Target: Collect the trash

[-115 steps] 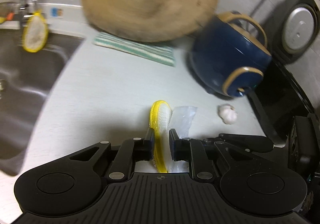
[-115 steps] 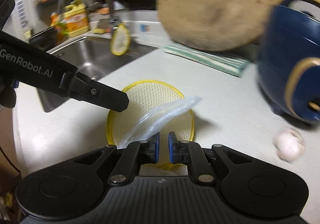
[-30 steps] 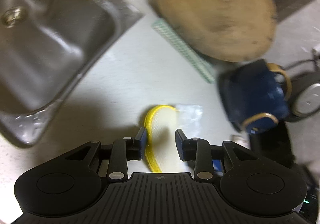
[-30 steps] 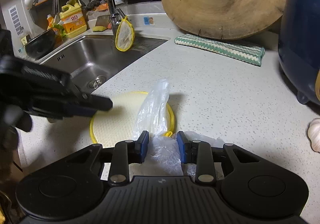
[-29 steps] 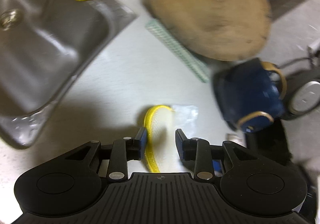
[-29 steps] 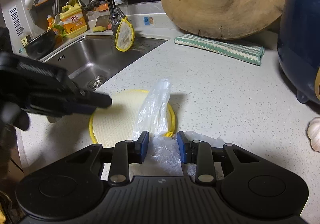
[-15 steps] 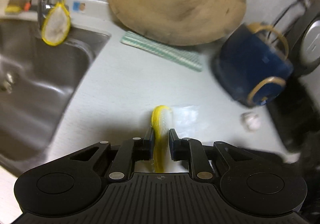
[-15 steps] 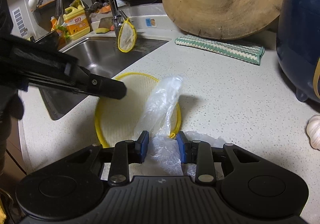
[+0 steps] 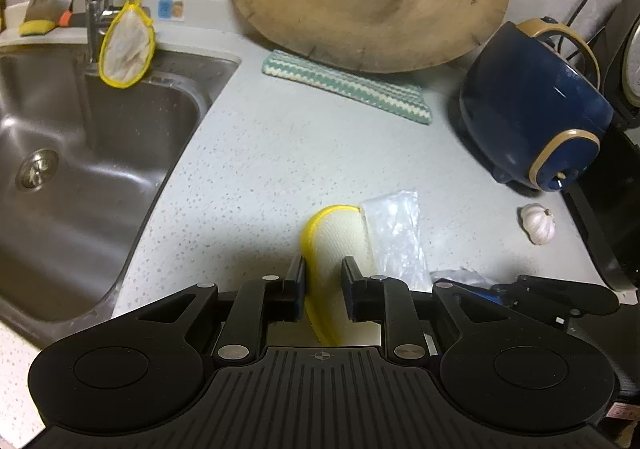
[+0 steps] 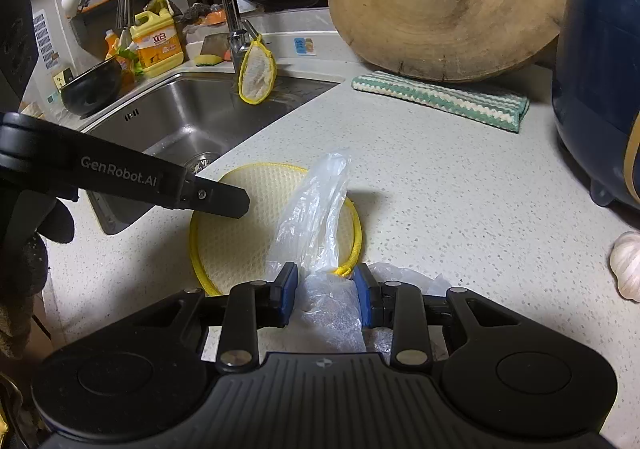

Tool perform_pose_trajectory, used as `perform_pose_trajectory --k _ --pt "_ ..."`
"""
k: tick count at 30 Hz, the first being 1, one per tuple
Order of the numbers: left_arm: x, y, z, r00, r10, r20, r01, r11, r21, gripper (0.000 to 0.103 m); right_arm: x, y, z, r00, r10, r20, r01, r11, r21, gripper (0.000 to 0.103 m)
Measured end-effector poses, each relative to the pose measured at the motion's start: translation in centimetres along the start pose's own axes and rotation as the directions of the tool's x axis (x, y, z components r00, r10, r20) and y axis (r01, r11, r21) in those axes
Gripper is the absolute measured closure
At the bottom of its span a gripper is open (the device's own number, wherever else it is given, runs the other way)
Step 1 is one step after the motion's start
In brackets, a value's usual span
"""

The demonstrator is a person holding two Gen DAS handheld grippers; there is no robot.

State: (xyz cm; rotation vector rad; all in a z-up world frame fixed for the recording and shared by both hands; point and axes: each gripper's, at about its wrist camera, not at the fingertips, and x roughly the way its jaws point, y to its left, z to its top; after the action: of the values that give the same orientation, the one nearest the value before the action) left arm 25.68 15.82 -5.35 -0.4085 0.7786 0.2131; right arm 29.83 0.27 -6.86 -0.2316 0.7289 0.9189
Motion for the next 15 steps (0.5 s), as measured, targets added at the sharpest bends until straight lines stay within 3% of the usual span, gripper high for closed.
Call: perform_pose_trajectory --k 7,11,12,15 --pt "0.5 1.1 -0.5 0.999 -0.041 -0.018 0.04 0.997 -0.068 0.079 -0.8 -2.0 1.4 0.999 -0.031 0.015 0.029 0.993 0.113 0.072" --pt "0.7 2.1 -0.7 0.998 -0.056 -0.022 0.053 0.99 -0.128 0.077 0.3 -2.8 1.9 0.992 -0.123 -0.022 0.125 0.981 0.148 0.079" --pt "0.8 2.4 -0.7 0.998 -0.057 -0.023 0.053 0.988 -0.143 0.077 0.6 -2.8 1.8 0.992 -0.124 -0.039 0.129 0.98 0.152 0.085" --pt "1.5 3.6 -1.0 0.995 -0.095 -0.038 0.085 0.974 -0.211 0.077 1.2 -2.9 1.5 0.995 -0.075 -0.068 0.085 0.982 0.166 0.086"
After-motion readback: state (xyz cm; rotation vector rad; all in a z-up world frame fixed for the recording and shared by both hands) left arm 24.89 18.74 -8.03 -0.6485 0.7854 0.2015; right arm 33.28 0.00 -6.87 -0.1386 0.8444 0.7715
